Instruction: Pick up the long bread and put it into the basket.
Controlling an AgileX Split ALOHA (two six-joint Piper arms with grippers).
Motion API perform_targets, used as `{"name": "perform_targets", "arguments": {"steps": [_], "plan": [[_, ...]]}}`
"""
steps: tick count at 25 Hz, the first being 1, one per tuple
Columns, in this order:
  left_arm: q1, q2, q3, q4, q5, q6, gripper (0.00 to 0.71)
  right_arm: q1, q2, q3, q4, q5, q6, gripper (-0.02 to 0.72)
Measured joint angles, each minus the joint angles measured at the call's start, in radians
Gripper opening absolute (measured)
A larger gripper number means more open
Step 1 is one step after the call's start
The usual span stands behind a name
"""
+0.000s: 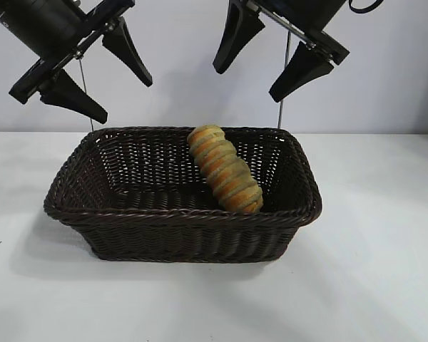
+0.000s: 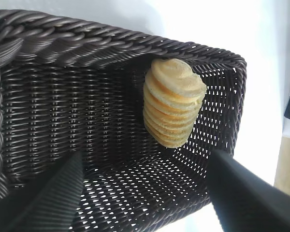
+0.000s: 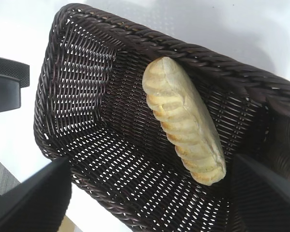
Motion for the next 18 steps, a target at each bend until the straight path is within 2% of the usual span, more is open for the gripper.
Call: {"name": "perform_targets", "arguments": {"steps": [18], "plan": [[0.0,0.0,0.0,0.0,-0.009,0.0,0.523,0.0,0.0,0.0,0.0,0.0,0.0,0.643]]}}
